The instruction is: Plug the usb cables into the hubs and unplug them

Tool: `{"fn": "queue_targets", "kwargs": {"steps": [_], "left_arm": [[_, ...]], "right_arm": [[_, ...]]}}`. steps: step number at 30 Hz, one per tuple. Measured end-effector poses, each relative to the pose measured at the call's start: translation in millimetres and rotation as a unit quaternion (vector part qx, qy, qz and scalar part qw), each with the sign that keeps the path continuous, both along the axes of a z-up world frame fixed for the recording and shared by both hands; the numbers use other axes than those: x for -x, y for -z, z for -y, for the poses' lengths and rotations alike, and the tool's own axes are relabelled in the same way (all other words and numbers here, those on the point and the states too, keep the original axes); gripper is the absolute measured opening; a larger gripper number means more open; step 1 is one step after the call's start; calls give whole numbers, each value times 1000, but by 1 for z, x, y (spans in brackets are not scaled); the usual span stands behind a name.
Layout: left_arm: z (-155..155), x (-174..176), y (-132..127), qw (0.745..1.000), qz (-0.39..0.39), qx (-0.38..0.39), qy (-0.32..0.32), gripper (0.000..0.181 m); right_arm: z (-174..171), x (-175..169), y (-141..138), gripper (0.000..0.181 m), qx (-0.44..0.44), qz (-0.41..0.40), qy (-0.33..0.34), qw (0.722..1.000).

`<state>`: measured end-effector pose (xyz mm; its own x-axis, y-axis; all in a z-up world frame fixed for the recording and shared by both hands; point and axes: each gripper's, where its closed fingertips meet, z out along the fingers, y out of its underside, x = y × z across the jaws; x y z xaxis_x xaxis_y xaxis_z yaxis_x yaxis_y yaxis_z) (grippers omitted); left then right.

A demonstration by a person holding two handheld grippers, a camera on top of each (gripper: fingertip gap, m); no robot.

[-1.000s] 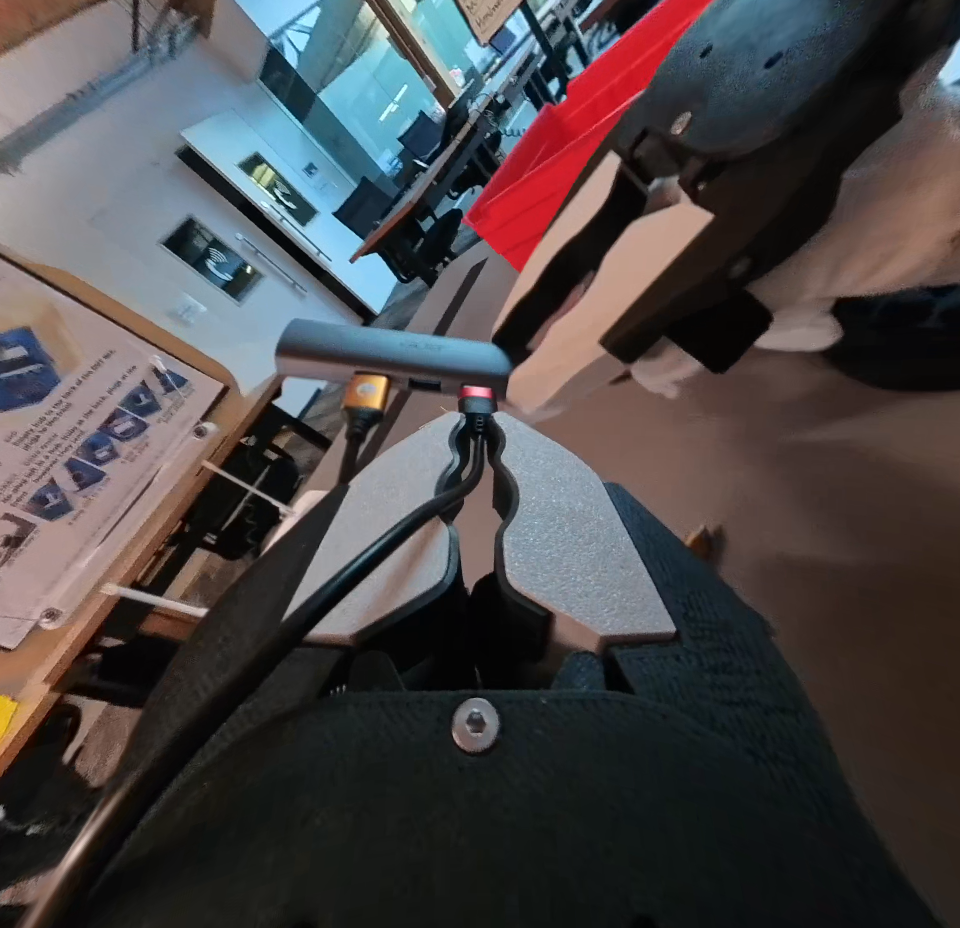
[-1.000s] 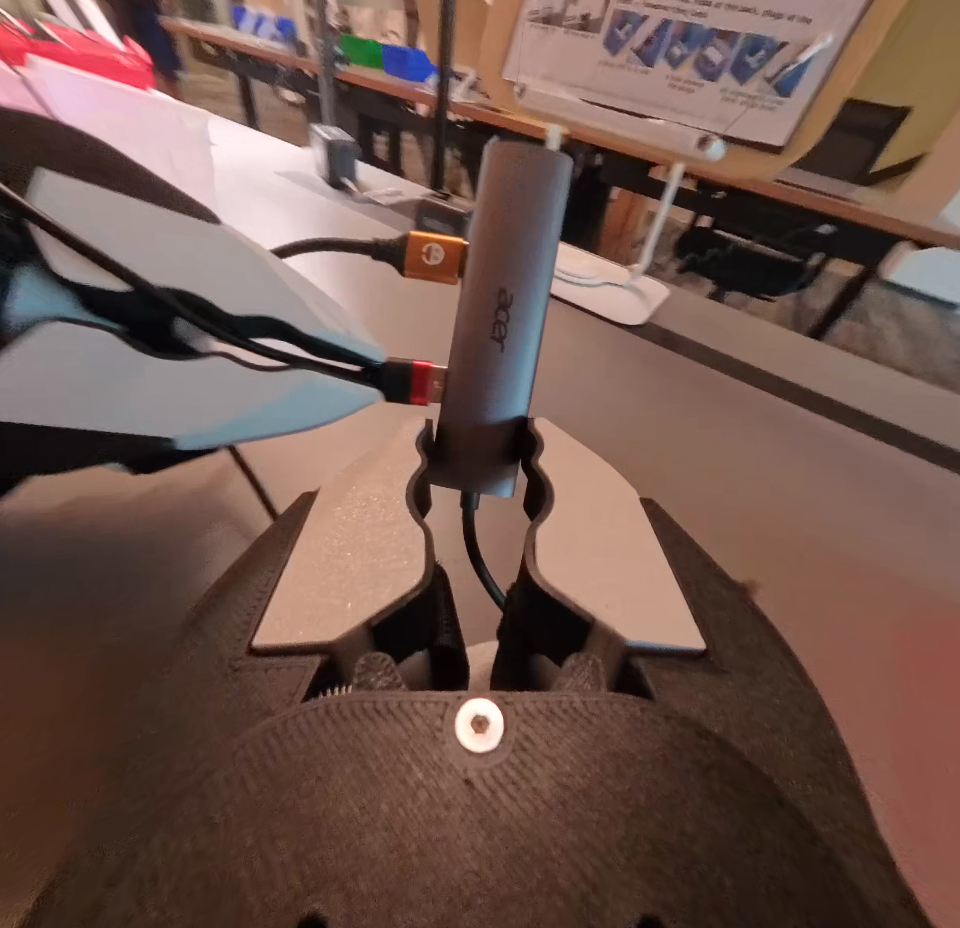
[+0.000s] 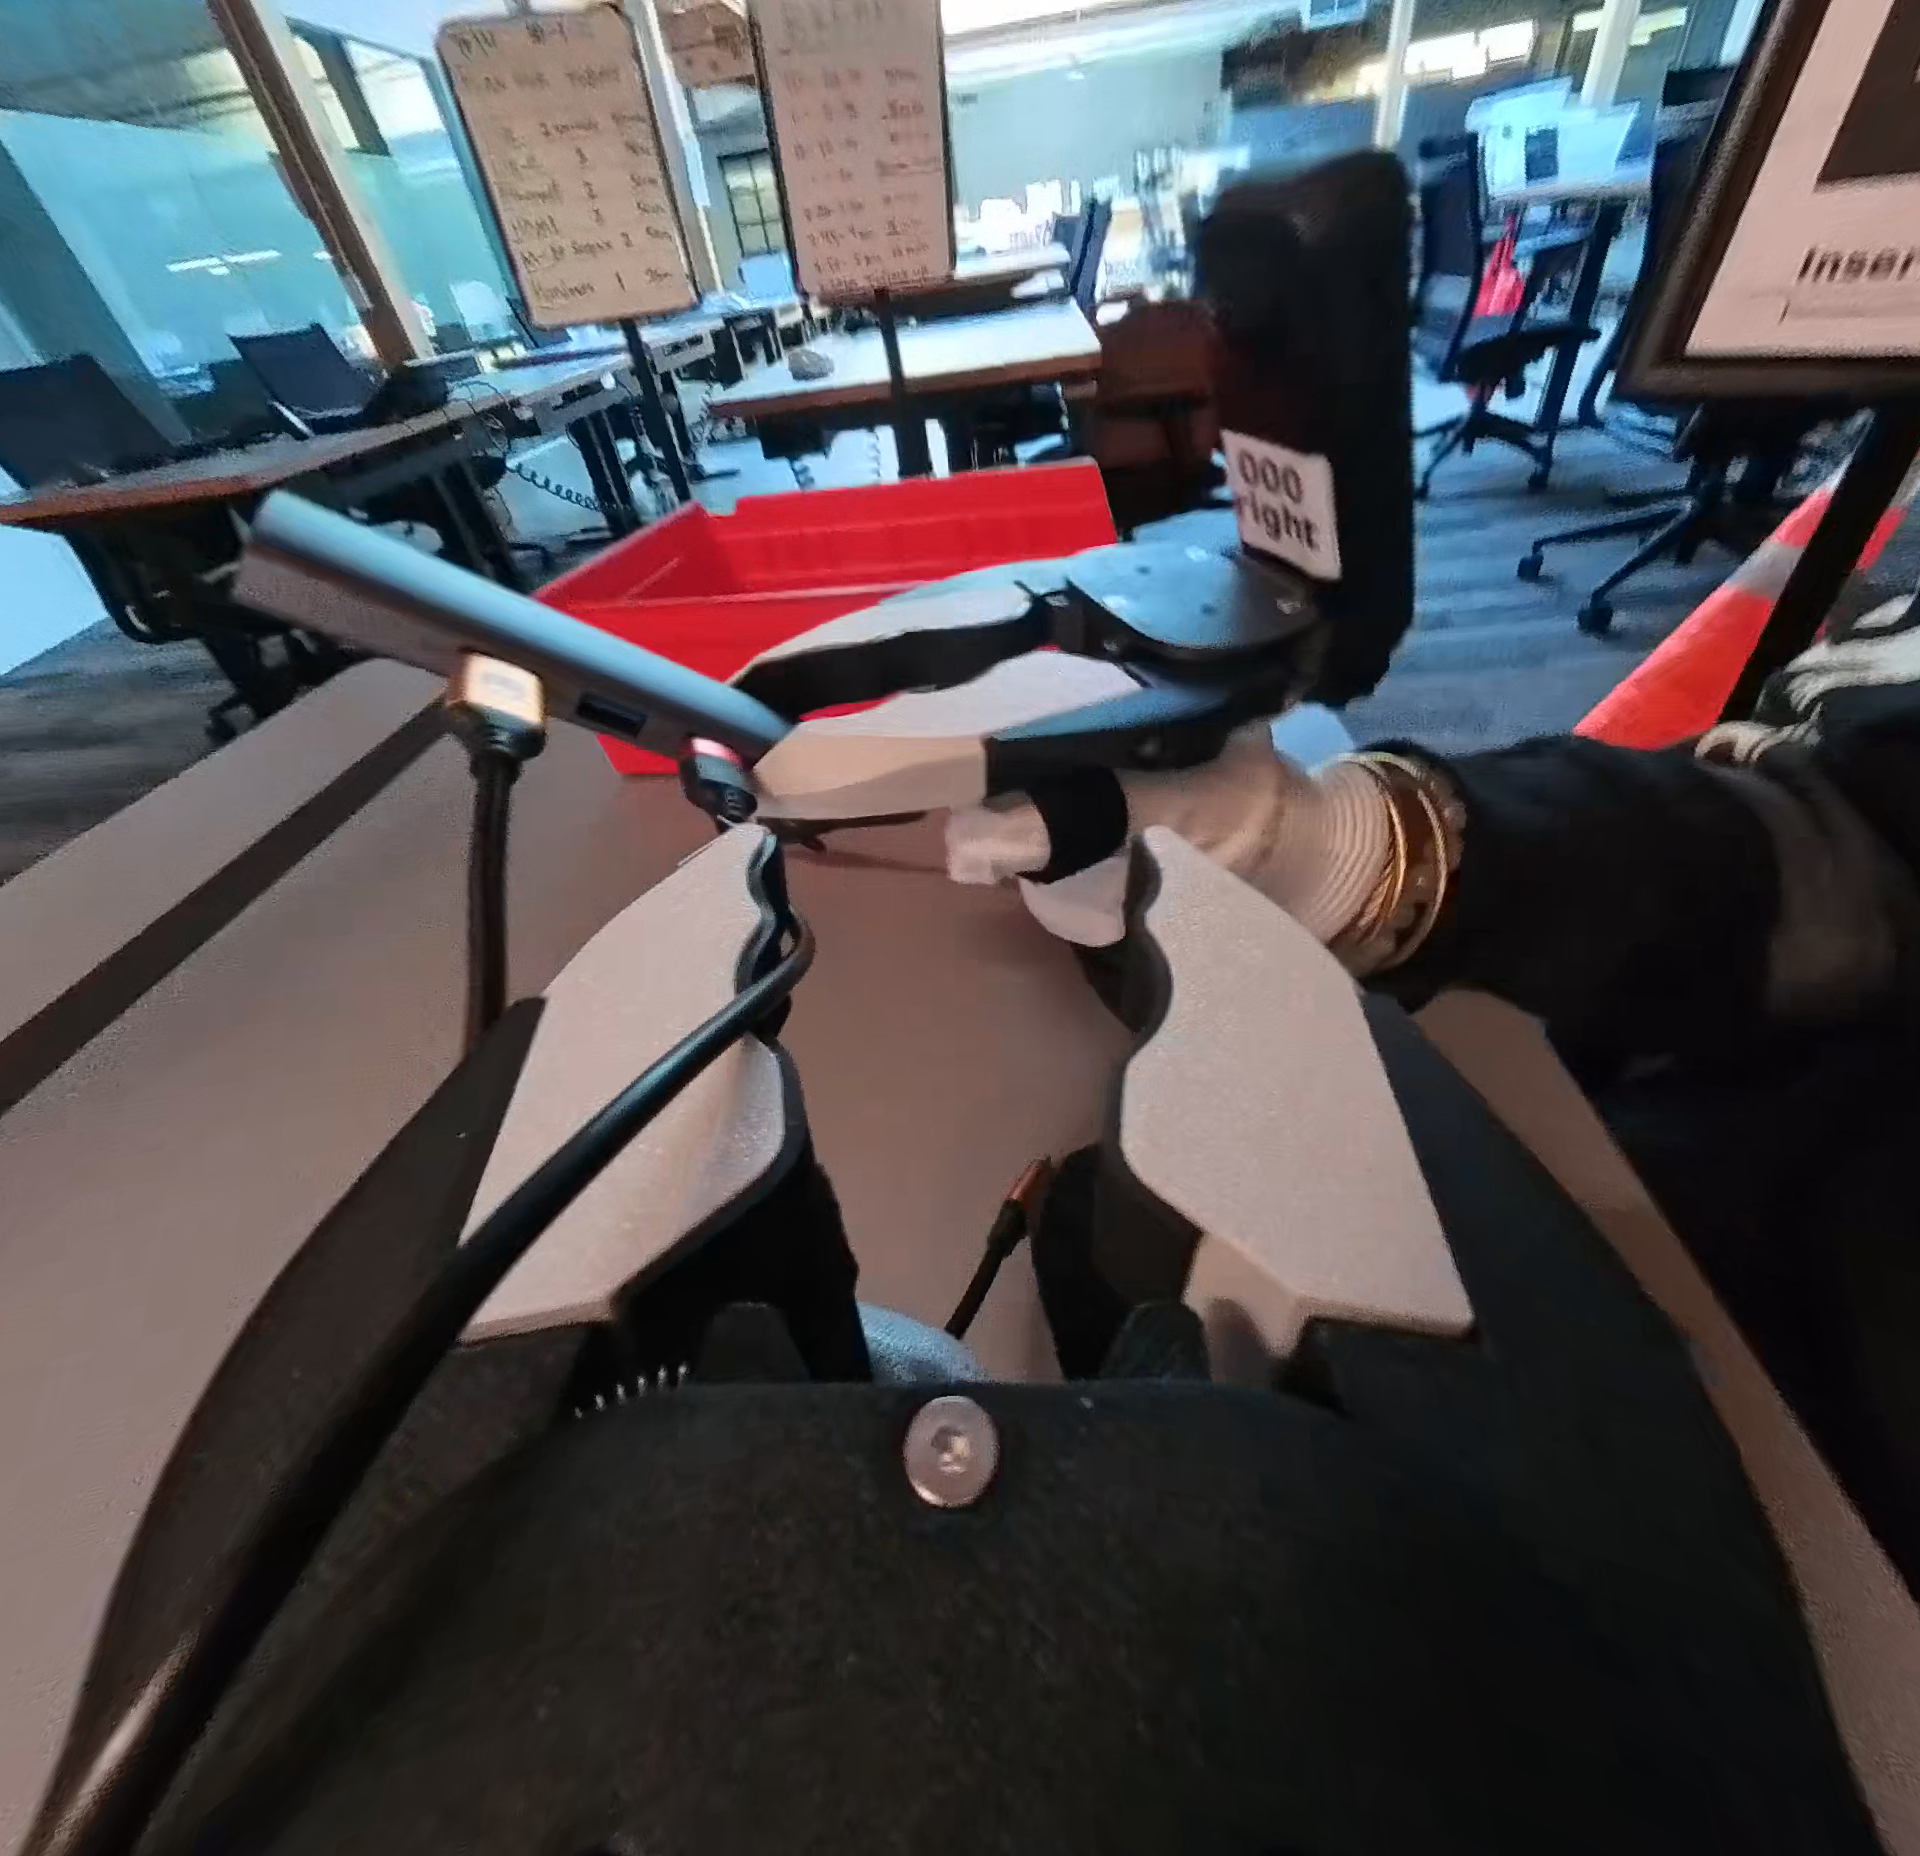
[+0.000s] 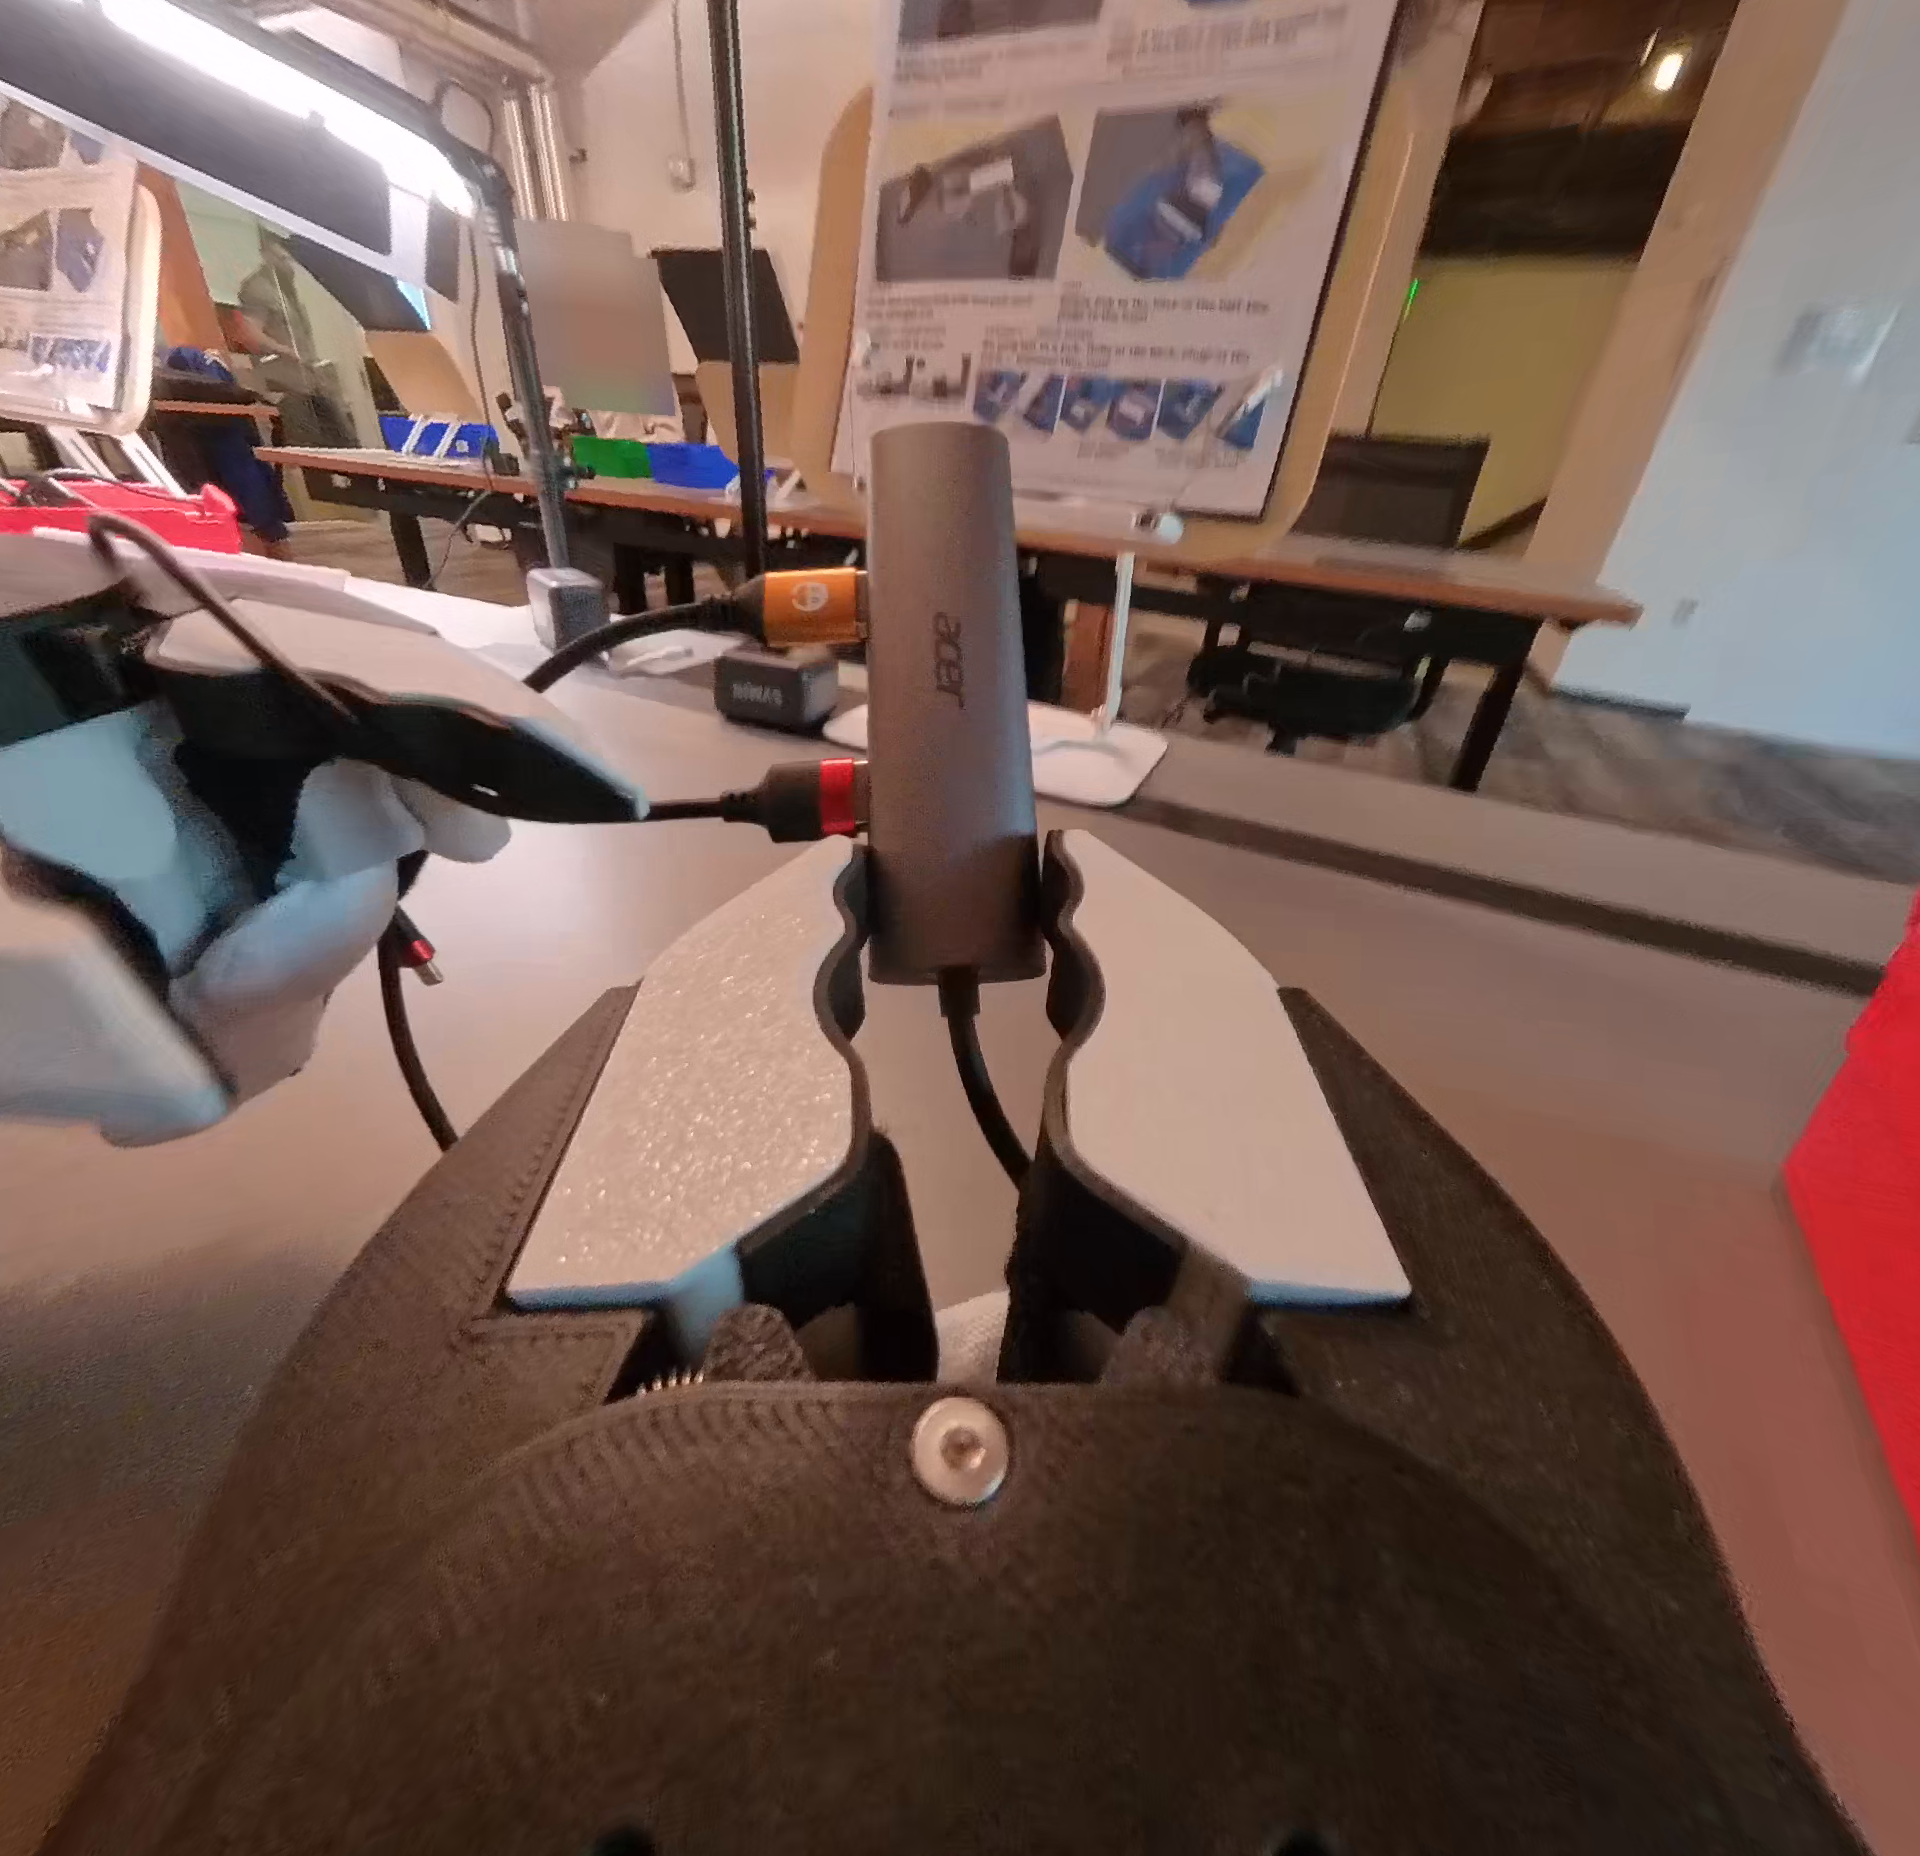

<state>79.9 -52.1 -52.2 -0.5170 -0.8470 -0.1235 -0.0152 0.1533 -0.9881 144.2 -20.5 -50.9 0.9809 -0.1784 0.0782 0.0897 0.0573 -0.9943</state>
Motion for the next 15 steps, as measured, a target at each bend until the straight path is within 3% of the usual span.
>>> {"fn": "queue_targets", "kwargs": {"steps": [4,5,7,9,10,12,14,15], "left_arm": [[-1,7,-18,998,61,9,-16,45],[1,7,-18,998,68,3,-18,47],[-3,4,-20,995,88,-5,-46,70],[-3,5,-19,994,104,-15,-40,72],[-7,1,-14,994,91,-14,-54,68],[-11,-8,19,998,-18,-31,-56,55],[12,2,58,987,-148,-48,48,28],[28,11,66,980,-166,-41,106,26]], "right_arm": [[8,13,-21,32,-59,53,-12,997],[9,12,-22,32,-63,57,-10,996],[11,9,-23,31,-72,42,-11,996],[13,11,-27,31,-92,21,-34,995],[14,12,-28,32,-95,21,-35,995],[18,12,-33,32,-111,29,-32,993],[25,9,-41,32,-147,9,-38,988],[30,4,-44,31,-168,-12,-35,985]]}}
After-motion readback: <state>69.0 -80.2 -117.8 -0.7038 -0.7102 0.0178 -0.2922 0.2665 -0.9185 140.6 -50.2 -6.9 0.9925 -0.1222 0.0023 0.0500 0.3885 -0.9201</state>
